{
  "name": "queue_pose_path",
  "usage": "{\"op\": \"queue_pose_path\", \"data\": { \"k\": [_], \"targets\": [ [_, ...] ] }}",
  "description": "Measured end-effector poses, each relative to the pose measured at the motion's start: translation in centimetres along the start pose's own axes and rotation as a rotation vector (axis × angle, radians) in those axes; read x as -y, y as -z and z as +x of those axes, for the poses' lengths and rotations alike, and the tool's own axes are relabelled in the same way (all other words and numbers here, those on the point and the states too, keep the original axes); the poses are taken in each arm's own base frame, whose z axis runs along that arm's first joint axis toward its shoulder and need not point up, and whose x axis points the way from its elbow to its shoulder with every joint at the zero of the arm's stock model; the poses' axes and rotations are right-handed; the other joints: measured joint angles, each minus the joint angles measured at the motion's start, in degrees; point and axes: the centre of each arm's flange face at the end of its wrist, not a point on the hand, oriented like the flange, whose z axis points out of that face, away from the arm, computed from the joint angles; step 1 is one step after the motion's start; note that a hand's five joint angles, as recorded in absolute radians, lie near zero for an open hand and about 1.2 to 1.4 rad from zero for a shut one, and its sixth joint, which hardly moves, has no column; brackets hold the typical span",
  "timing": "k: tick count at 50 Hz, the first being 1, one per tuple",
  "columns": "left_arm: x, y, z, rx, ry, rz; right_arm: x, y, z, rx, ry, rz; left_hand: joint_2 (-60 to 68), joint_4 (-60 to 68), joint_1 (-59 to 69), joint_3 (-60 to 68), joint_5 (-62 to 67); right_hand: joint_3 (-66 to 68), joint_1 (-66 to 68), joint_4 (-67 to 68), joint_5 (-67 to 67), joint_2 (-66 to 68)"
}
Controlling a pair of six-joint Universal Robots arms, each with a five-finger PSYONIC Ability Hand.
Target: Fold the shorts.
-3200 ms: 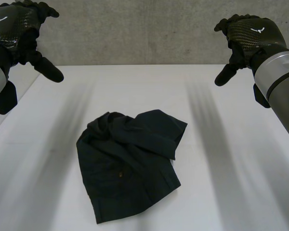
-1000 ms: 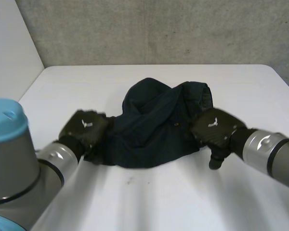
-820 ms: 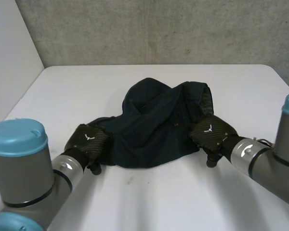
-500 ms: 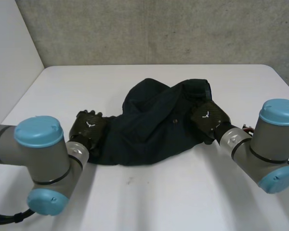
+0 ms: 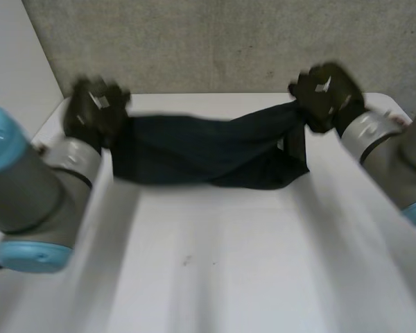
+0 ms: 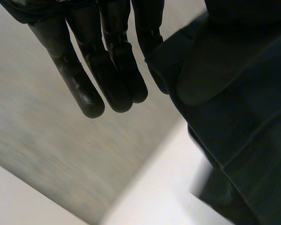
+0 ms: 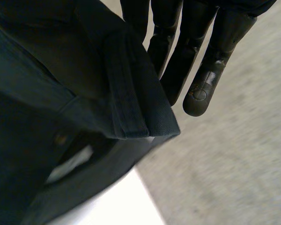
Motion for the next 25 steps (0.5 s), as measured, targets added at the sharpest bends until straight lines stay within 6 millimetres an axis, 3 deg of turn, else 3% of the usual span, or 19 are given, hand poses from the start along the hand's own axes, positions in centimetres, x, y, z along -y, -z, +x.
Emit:
{"op": "queue_pose_path", "data": {
  "k": [1,2,3,4,5,6,7,8,10,19,22,25],
  "targets": [
    [1.9,0.4,-1.3,0.033,0.035,0.05,1.6,0.6,0.9,-0.012,-0.016,0.018,0.05,0.11,0.0,0.05,0.01,0.0,0.0,0.0,0.14,0.0],
    [2.4,0.6,-1.7,0.042,0.045,0.064,1.9,0.7,1.1,-0.015,-0.019,0.022,0.05,0.11,0.0,0.05,0.01,0.0,0.0,0.0,0.14,0.0],
    [5.9,1.7,-4.1,0.095,0.102,0.156,4.9,1.9,2.8,-0.034,-0.035,0.052,0.08,0.24,0.0,0.09,0.0,0.0,0.09,0.0,0.37,0.0],
    [5.9,1.7,-4.1,0.095,0.102,0.156,4.9,1.9,2.8,-0.034,-0.035,0.052,0.08,0.24,0.0,0.09,0.0,0.0,0.09,0.0,0.37,0.0],
    [7.7,2.6,-5.4,0.12,0.127,0.203,5.5,2.2,3.1,-0.038,-0.037,0.057,0.09,0.24,0.0,0.09,0.01,0.0,0.11,0.0,0.38,0.0],
    [9.4,3.5,-6.6,0.143,0.148,0.246,8.2,3.6,4.5,-0.053,-0.039,0.08,0.1,0.24,0.0,0.09,0.01,0.0,0.11,0.0,0.48,0.0],
    [9.4,3.5,-6.6,0.143,0.148,0.246,8.2,3.6,4.5,-0.053,-0.039,0.08,0.1,0.24,0.0,0.09,0.01,0.0,0.11,0.0,0.48,0.0],
    [12.1,5.2,-8.5,0.176,0.174,0.314,10.9,5.1,5.9,-0.073,-0.035,0.104,0.1,0.25,0.0,0.11,0.01,0.0,0.11,0.0,0.48,0.0],
    [13.8,6.6,-9.8,0.195,0.186,0.355,12.8,6.3,6.8,-0.092,-0.028,0.122,0.11,0.25,0.0,0.11,0.0,0.0,0.11,0.0,0.62,0.0],
    [18.4,10.3,-12.9,0.238,0.201,0.454,18.7,10.8,10.1,-0.203,-0.013,0.2,0.14,0.26,0.0,0.11,0.01,0.0,0.11,0.01,0.63,0.0],
    [18.9,10.4,-13.3,0.248,0.2,0.465,19.1,11.2,10.4,-0.212,-0.018,0.2,0.14,0.27,0.0,0.11,0.0,0.0,0.11,0.01,0.62,0.0],
    [18.8,9.3,-13.3,0.248,0.196,0.455,17.9,10.0,10.1,-0.189,-0.036,0.154,0.14,0.27,0.0,0.11,0.0,0.0,0.11,0.0,0.63,0.0]
  ]
}}
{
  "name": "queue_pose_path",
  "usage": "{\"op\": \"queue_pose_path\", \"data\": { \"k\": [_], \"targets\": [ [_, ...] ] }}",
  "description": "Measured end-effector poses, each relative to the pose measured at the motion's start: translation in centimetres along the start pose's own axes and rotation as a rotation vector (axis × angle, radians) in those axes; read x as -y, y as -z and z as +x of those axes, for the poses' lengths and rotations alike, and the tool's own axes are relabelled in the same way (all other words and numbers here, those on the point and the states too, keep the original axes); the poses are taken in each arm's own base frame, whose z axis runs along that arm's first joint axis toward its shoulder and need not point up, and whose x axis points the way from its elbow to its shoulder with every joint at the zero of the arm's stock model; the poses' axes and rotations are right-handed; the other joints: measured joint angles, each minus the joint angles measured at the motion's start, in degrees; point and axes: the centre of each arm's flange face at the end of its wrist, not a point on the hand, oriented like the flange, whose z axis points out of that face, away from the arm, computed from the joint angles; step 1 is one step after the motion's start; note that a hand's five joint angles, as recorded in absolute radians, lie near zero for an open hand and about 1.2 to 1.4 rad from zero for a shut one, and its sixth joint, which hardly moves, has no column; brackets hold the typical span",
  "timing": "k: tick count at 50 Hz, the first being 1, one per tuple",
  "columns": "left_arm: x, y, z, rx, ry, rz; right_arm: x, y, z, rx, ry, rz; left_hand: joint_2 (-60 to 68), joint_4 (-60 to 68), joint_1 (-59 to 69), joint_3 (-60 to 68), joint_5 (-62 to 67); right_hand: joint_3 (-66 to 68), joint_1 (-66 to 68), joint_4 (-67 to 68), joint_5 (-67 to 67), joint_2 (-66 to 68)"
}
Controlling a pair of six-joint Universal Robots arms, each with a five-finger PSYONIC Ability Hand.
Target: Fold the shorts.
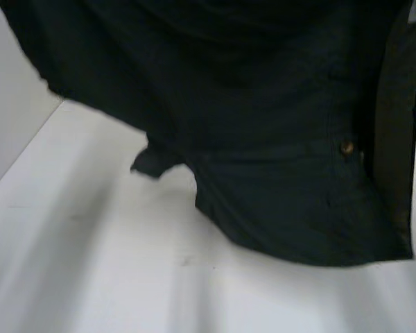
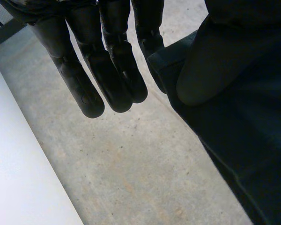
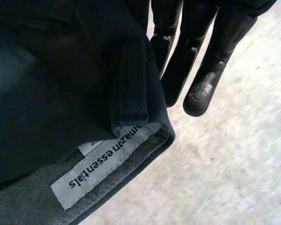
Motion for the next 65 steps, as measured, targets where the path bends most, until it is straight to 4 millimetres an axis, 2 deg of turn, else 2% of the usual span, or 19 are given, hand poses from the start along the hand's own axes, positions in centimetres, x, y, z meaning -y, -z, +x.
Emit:
{"op": "queue_pose_path", "data": {
  "k": [5,10,11,14,17,19,22,24,25,26,27,28,35,43,46,50,56,60,65],
  "targets": [
    [-2.9,-1.6,1.3,-0.022,-0.015,-0.064,-3.5,-2.1,-1.5,0.055,-0.027,-0.096,0.0,0.0,0.0,0.0,0.0,0.0,0.0,0.0,0.0,0.0],
    [-11.8,-4.2,4.4,-0.079,-0.057,-0.249,-10.7,-5.7,-5.2,0.144,-0.067,-0.259,0.0,0.0,0.0,0.14,0.0,0.0,0.0,0.01,0.0,0.0],
    [-11.8,-4.2,4.4,-0.079,-0.057,-0.249,-10.7,-5.7,-5.2,0.144,-0.067,-0.259,0.0,0.0,0.0,0.14,0.0,0.0,0.0,0.01,0.0,0.0],
    [-19.0,-5.4,6.7,-0.112,-0.08,-0.371,-15.8,-8.3,-7.9,0.157,-0.075,-0.336,0.06,0.01,0.0,0.18,0.0,0.0,0.0,0.01,0.0,0.0],
    [-22.6,-6.1,7.9,-0.118,-0.088,-0.406,-18.0,-9.8,-8.9,0.126,-0.068,-0.335,0.09,0.02,0.0,0.21,0.0,0.0,0.0,0.02,-0.01,0.0],
    [-26.4,-7.4,9.3,-0.1,-0.096,-0.405,-20.8,-12.4,-9.8,0.036,-0.048,-0.28,0.1,0.02,0.0,0.22,0.0,0.0,0.0,0.03,0.0,0.01],
    [-28.6,-8.5,10.2,-0.07,-0.098,-0.369,-22.5,-14.3,-10.3,-0.042,-0.032,-0.203,0.08,-0.01,0.0,0.2,0.0,0.0,0.0,0.03,0.0,0.01],
    [-30.0,-9.5,11.0,-0.035,-0.092,-0.307,-23.4,-15.2,-10.6,-0.081,-0.021,-0.149,-16.62,-16.74,-17.33,-16.08,-12.37,-14.96,-14.51,-13.78,-13.33,-15.1],
    [-30.1,-9.6,11.1,-0.031,-0.091,-0.299,-24.0,-15.7,-11.0,-0.093,-0.015,-0.12,-16.62,-16.74,-17.33,-16.08,-12.37,-14.96,-14.51,-13.78,-13.33,-15.1],
    [-30.4,-9.9,11.8,-0.019,-0.084,-0.26,-24.8,-16.0,-11.6,-0.09,-0.006,-0.096,-34.4,-34.71,-37.97,-33.6,-30.3,-14.96,-14.51,-13.78,-13.33,-15.1],
    [-30.4,-10.1,12.1,-0.014,-0.079,-0.239,-25.1,-16.0,-11.9,-0.085,-0.002,-0.09,-34.4,-34.71,-37.97,-33.6,-30.3,-14.96,-14.51,-13.78,-13.33,-15.1],
    [-30.4,-10.2,12.6,-0.009,-0.072,-0.213,-25.8,-16.1,-12.5,-0.067,0.006,-0.082,-49.16,-49.64,-51.18,-48.26,-45.38,-47.27,-41.61,-47.53,-46.23,-47.74],
    [-30.0,-7.7,14.9,-0.072,-0.052,-0.217,-26.7,-13.4,-14.6,0.088,0.012,-0.232,-57.04,-56.87,-54.69,-56.03,-51.81,-55.55,-44.03,-54.97,-52.31,-54.59],
    [-27.6,-0.8,15.4,-0.222,-0.052,-0.395,-24.5,-6.8,-13.8,0.239,-0.009,-0.479,-57.08,-56.87,-54.68,-56.03,-51.81,-55.55,-44.03,-54.97,-52.31,-54.59],
    [-26.5,3.4,15.8,-0.332,-0.04,-0.517,-24.8,-3.7,-12.9,0.279,-0.028,-0.555,-56.98,-56.82,-54.6,-56.03,-51.81,-55.55,-44.03,-54.97,-52.31,-54.59],
    [-25.9,6.7,16.3,-0.421,-0.002,-0.635,-25.6,-1.6,-12.5,0.307,-0.054,-0.598,-56.44,-56.58,-54.48,-55.88,-51.6,-55.55,-44.03,-54.97,-52.31,-54.59],
    [-26.2,9.6,17.0,-0.48,0.147,-0.813,-27.8,0.5,-12.4,0.321,-0.094,-0.593,-48.34,-48.6,-45.66,-48.03,-44.26,-55.55,-44.03,-54.97,-52.31,-54.59],
    [-27.3,9.5,17.7,-0.487,0.216,-0.844,-28.7,0.4,-12.5,0.302,-0.089,-0.556,-36.1,-36.1,-32.31,-35.72,-31.93,-55.55,-44.03,-54.97,-52.31,-54.59],
    [-29.4,8.2,19.0,-0.468,0.249,-0.841,-30.5,0.2,-13.3,0.294,-0.082,-0.538,-4.49,-4.98,-0.6,-4.76,-1.3,-55.13,-43.91,-54.85,-52.31,-54.44]
  ]
}}
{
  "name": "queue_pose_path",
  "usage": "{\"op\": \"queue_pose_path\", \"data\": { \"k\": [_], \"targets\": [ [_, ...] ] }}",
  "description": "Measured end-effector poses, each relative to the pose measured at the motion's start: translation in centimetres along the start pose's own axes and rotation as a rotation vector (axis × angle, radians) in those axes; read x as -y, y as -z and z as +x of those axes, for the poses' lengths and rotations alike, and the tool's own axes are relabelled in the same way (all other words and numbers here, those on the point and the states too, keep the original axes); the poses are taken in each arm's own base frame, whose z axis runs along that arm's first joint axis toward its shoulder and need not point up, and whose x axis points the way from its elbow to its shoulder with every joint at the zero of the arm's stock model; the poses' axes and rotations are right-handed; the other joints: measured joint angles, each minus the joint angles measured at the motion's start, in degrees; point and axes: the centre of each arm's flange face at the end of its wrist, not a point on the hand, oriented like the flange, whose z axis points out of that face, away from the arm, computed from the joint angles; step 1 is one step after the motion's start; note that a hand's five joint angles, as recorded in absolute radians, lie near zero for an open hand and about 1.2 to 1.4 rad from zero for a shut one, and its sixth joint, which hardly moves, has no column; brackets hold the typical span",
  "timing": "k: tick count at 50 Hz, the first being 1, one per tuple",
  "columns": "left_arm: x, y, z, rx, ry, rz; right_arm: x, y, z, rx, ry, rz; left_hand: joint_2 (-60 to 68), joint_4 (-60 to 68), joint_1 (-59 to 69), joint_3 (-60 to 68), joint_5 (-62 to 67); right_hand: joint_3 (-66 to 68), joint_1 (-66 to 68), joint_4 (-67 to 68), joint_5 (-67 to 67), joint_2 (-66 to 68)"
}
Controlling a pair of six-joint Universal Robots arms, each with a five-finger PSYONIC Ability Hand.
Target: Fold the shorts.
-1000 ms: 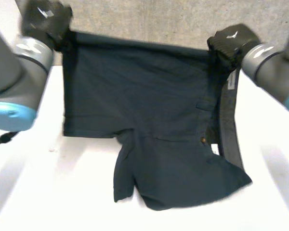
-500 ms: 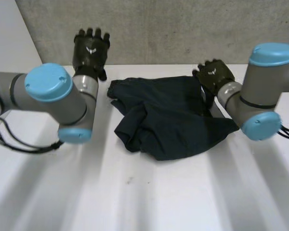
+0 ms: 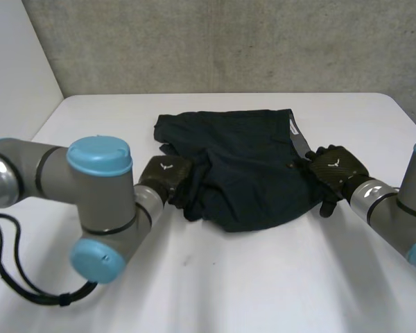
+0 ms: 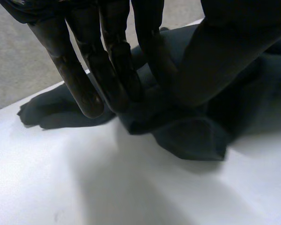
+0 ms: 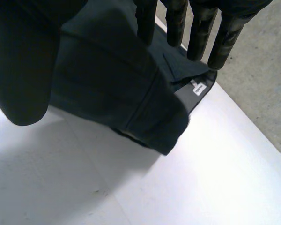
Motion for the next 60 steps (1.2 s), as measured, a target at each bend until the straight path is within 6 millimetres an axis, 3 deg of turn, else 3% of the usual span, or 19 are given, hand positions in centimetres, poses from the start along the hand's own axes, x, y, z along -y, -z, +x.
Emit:
{"op": "queue_pose_path", "data": {
  "k": [3,11,14,18,19,23,24,25,27,29,32,40,45,49,56,57,59,60],
  "targets": [
    [0.2,-1.1,-0.6,0.04,0.001,0.015,-0.5,-0.5,-0.2,-0.001,0.002,0.001,3.87,4.5,0.5,4.14,2.23,0.25,0.09,0.0,0.08,0.0],
    [2.0,-3.6,-7.1,0.35,-0.058,0.076,-1.2,-2.0,-0.4,-0.026,0.023,0.042,4.27,4.96,0.5,4.67,2.23,7.68,5.35,6.52,5.85,6.83],
    [2.7,-4.2,-9.3,0.427,-0.143,0.104,-1.3,-2.5,-0.4,-0.037,0.033,0.056,4.27,4.96,0.5,4.67,2.23,23.47,19.59,22.4,20.99,23.88],
    [3.5,-4.8,-10.5,0.479,-0.237,0.146,-1.2,-2.8,-0.3,-0.048,0.047,0.068,4.27,4.97,0.5,4.67,2.23,37.82,31.12,36.77,34.86,37.67],
    [3.7,-4.9,-10.7,0.488,-0.258,0.158,-1.2,-2.9,-0.3,-0.05,0.05,0.07,4.27,4.97,0.51,4.67,2.23,49.13,39.04,47.66,45.46,49.15],
    [4.0,-5.3,-10.6,0.501,-0.3,0.198,-1.0,-2.9,-0.2,-0.056,0.068,0.073,2.73,3.33,0.24,3.53,2.22,54.76,42.92,54.12,51.81,54.52],
    [3.9,-5.3,-10.1,0.492,-0.303,0.21,-0.8,-2.7,-0.1,-0.056,0.081,0.072,-16.04,-14.76,-19.35,-14.22,-14.22,54.97,42.93,54.39,52.04,54.54],
    [3.8,-5.2,-9.9,0.487,-0.301,0.213,-0.7,-2.7,-0.1,-0.056,0.083,0.072,-16.04,-14.76,-19.35,-14.22,-14.22,54.97,42.93,54.43,52.12,54.54],
    [3.6,-4.8,-9.0,0.455,-0.283,0.222,-0.3,-2.1,-0.1,-0.051,0.097,0.065,-34.31,-33.31,-38.39,-32.55,-32.85,54.97,42.93,54.44,52.21,54.54],
    [3.7,-4.2,-8.2,0.423,-0.259,0.227,0.2,-1.5,-0.1,-0.044,0.103,0.057,-44.05,-44.02,-47.46,-42.93,-43.65,54.97,42.93,54.62,52.35,54.54],
    [3.7,-2.6,-6.7,0.354,-0.204,0.222,1.6,-0.1,-0.1,-0.024,0.101,0.041,-49.94,-49.71,-51.81,-49.04,-49.64,54.97,42.93,54.7,52.54,54.54],
    [2.2,1.0,-3.5,0.139,-0.101,0.091,4.6,2.6,0.0,0.009,0.034,0.005,-50.42,-49.89,-51.81,-49.11,-49.73,54.97,42.93,54.7,52.66,54.54],
    [1.3,1.7,-2.7,0.067,-0.088,0.005,5.6,3.4,0.1,0.01,-0.009,0.006,-50.09,-49.68,-51.55,-48.96,-49.35,54.97,42.93,54.7,52.67,54.54],
    [0.7,0.8,-2.8,0.065,-0.093,-0.011,5.8,3.7,0.0,0.015,-0.025,0.002,-44.81,-44.41,-45.87,-44.19,-43.7,54.97,42.93,54.7,52.67,54.54],
    [-1.0,-2.5,-3.3,0.102,-0.141,-0.007,5.6,4.4,-0.1,0.036,-0.042,-0.036,-33.26,-33.39,-34.62,-32.47,-32.85,54.97,42.93,54.7,52.67,54.54],
    [-1.4,-3.1,-3.4,0.108,-0.156,-0.01,5.6,4.5,-0.1,0.042,-0.045,-0.043,-24.56,-23.97,-24.06,-23.83,-23.65,54.97,42.93,54.7,52.67,54.54],
    [-1.9,-3.8,-3.5,0.116,-0.179,-0.01,5.5,4.7,-0.2,0.048,-0.048,-0.053,-24.56,-23.97,-24.06,-23.83,-23.65,54.97,42.93,54.7,52.67,54.53],
    [-2.2,-4.2,-3.6,0.121,-0.197,-0.012,5.5,4.8,-0.2,0.052,-0.05,-0.059,-3.81,-3.27,-2.88,-3.29,-3.63,54.97,42.93,54.7,52.67,54.53]
  ]
}}
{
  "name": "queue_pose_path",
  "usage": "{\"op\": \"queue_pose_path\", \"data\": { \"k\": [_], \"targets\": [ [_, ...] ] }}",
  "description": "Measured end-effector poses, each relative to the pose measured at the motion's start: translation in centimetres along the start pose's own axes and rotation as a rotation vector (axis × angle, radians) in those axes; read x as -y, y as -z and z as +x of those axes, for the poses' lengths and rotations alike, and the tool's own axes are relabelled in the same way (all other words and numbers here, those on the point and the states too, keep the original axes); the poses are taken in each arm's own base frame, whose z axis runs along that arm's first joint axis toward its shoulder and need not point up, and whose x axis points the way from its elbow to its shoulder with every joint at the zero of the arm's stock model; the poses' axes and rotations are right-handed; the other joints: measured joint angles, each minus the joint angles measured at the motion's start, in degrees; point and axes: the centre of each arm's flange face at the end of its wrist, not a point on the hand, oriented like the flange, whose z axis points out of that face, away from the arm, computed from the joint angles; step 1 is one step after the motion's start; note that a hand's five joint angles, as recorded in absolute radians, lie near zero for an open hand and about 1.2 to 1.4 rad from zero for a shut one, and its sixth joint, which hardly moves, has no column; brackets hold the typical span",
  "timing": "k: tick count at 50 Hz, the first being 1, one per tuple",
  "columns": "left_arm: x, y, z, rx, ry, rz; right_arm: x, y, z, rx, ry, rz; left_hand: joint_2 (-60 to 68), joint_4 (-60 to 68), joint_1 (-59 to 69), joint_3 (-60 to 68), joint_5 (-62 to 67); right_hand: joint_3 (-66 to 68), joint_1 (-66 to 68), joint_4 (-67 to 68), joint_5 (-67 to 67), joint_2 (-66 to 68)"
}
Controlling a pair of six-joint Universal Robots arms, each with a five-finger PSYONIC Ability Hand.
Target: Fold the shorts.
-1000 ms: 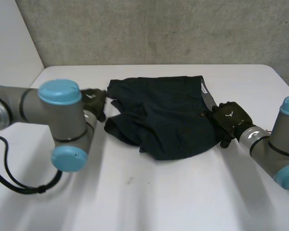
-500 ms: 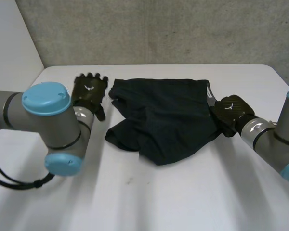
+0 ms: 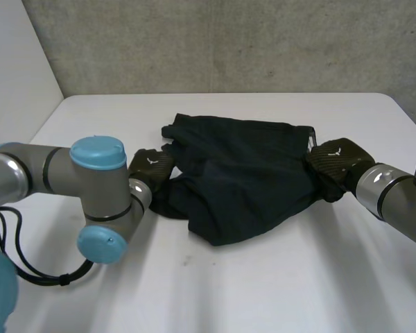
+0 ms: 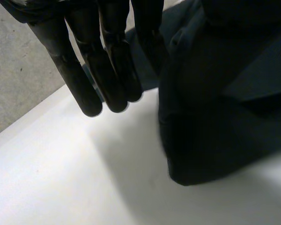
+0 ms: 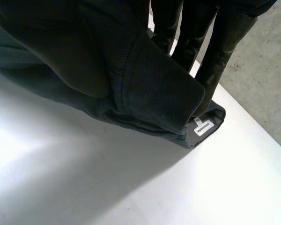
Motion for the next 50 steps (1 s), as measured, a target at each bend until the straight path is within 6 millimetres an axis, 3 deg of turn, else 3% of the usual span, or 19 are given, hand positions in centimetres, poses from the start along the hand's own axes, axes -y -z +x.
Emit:
{"op": "queue_pose_path", "data": {
  "k": [6,12,20,25,31,34,35,38,44,50],
  "targets": [
    [-0.5,-0.9,-0.2,0.014,-0.039,0.003,0.1,0.2,0.1,0.003,-0.014,-0.007,8.05,7.98,2.68,7.95,5.65,0.0,0.0,0.0,0.0,0.0],
    [1.3,-0.6,-1.3,0.043,-0.04,0.052,0.2,0.2,0.2,0.004,-0.027,-0.003,8.08,7.99,2.68,7.97,5.64,0.0,0.0,0.0,0.0,0.0],
    [6.2,-1.3,-7.6,0.223,-0.045,0.244,0.7,0.4,-0.1,0.016,-0.089,0.002,8.08,8.21,2.68,7.97,5.65,0.0,0.0,0.0,0.0,0.0],
    [6.2,-2.8,-9.4,0.288,-0.125,0.275,1.1,0.1,0.1,0.012,-0.172,0.012,8.08,8.22,2.68,7.97,5.65,0.0,0.0,0.0,0.01,0.01],
    [3.7,-4.8,-8.3,0.271,-0.219,0.237,0.5,-1.5,-0.2,0.03,-0.253,-0.006,6.47,6.39,2.33,6.52,5.45,0.0,0.0,0.03,0.01,0.0],
    [2.4,-5.3,-6.7,0.234,-0.236,0.223,0.1,-2.6,-1.1,0.053,-0.281,-0.02,-10.63,-10.82,-15.41,-10.3,-9.89,0.0,1.32,0.23,0.02,0.0],
    [2.2,-5.4,-6.2,0.222,-0.235,0.222,-0.1,-3.0,-1.5,0.062,-0.291,-0.025,-26.25,-26.52,-33.39,-25.63,-25.49,0.0,1.45,0.23,0.02,0.0],
    [2.0,-5.1,-5.0,0.199,-0.224,0.229,-0.5,-3.9,-2.2,0.076,-0.31,-0.038,-43.74,-44.19,-49.07,-43.11,-43.49,0.0,1.46,0.23,0.03,0.0],
    [3.2,-3.7,-4.5,0.205,-0.186,0.245,-1.0,-5.0,-3.3,0.084,-0.323,-0.057,-46.57,-46.8,-49.56,-46.01,-46.26,0.0,1.78,0.23,0.43,0.01],
    [5.3,0.9,-5.3,0.228,-0.09,0.226,-0.7,-5.1,-3.3,0.062,-0.312,-0.045,-39.03,-39.5,-41.09,-39.01,-38.52,0.0,1.78,0.23,0.52,0.01]
  ]
}}
